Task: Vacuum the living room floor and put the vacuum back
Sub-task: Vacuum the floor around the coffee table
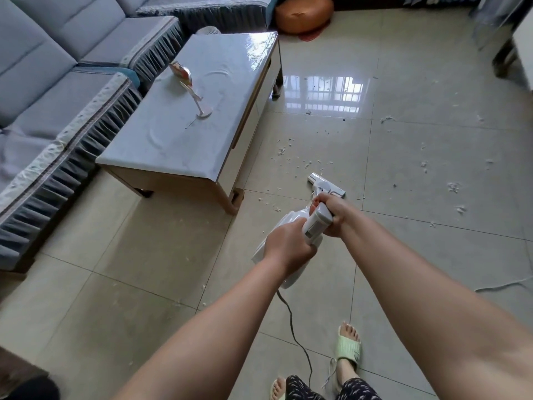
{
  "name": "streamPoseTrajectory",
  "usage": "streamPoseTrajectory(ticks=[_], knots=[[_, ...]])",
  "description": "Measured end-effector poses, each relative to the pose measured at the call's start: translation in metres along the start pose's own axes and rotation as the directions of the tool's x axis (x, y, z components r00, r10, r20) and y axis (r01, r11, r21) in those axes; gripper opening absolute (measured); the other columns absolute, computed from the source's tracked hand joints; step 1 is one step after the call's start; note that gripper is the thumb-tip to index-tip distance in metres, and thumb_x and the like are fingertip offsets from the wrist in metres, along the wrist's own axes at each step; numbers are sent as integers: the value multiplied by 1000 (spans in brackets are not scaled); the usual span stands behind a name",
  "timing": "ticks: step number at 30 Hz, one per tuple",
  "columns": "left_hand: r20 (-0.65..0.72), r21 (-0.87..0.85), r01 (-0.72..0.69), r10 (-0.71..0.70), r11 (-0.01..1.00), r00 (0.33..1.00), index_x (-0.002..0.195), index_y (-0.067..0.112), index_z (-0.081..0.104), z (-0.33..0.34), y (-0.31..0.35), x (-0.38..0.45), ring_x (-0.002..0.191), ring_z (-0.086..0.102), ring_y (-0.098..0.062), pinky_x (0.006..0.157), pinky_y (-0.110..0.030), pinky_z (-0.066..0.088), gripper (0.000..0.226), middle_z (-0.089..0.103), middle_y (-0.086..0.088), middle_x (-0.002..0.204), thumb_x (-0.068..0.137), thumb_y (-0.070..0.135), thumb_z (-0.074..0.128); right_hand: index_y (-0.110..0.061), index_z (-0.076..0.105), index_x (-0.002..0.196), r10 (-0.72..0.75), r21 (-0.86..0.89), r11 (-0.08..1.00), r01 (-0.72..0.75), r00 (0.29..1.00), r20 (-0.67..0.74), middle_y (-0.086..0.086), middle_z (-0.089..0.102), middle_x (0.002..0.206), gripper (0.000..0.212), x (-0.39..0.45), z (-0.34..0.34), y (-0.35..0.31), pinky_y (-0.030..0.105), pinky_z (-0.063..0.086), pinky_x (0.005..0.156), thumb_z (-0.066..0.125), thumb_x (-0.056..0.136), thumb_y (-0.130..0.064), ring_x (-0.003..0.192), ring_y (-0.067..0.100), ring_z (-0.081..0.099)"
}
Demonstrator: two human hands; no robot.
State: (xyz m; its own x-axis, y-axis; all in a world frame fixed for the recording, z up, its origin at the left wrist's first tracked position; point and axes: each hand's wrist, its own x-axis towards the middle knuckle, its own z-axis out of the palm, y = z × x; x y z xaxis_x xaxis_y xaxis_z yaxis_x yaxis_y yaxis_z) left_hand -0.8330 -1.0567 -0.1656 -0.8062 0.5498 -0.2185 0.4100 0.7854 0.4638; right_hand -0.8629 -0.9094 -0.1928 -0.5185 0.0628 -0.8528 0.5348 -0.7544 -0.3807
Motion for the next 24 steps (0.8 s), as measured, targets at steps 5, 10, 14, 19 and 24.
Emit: streamPoseTrajectory(ticks=[5,10,14,19,24], knots=[[-12,-10,0,0,1000,1000,98,20,55,3,19,29,83,60,-29,69,-40,53,22,65,-3,91,79,30,59,-13,49,63,-8,16,1000,8,1000,11,-1,51,48,22,9,-10,-32,18,44,49,52,83,-6,37,7,49],[-15,8,3,-3,1000,1000,98,19,56,5,36,55,83,59,-31,68,-39,51,22,65,-4,91,80,30,59,-14,48,62,-13,43,999,12,1000,19,-2,51,50,24,19,-20,-59,18,44,49,53,83,-6,40,7,49],[-4,-1,13,-13,1000,1000,98,18,55,11,50,73,84,58,-32,66,-37,49,22,66,-5,92,79,28,59,-14,49,63,-23,19,1000,23,1000,9,-2,51,46,21,27,-32,-78,18,43,54,51,82,-5,38,8,49],[-5,-8,8,-8,1000,1000,99,20,55,15,66,95,85,58,-32,60,-33,39,23,66,-5,93,77,25,60,-13,50,63,-18,26,999,18,1000,-4,-1,52,48,19,36,-44,-102,19,44,54,54,80,-5,39,8,51],[-5,-6,26,-26,1000,1000,102,19,56,17,79,118,85,58,-32,66,-36,48,27,66,-5,93,76,24,61,-14,48,61,-24,45,999,23,1000,16,-3,50,47,24,46,-51,-126,18,42,51,52,83,-5,38,7,48]])
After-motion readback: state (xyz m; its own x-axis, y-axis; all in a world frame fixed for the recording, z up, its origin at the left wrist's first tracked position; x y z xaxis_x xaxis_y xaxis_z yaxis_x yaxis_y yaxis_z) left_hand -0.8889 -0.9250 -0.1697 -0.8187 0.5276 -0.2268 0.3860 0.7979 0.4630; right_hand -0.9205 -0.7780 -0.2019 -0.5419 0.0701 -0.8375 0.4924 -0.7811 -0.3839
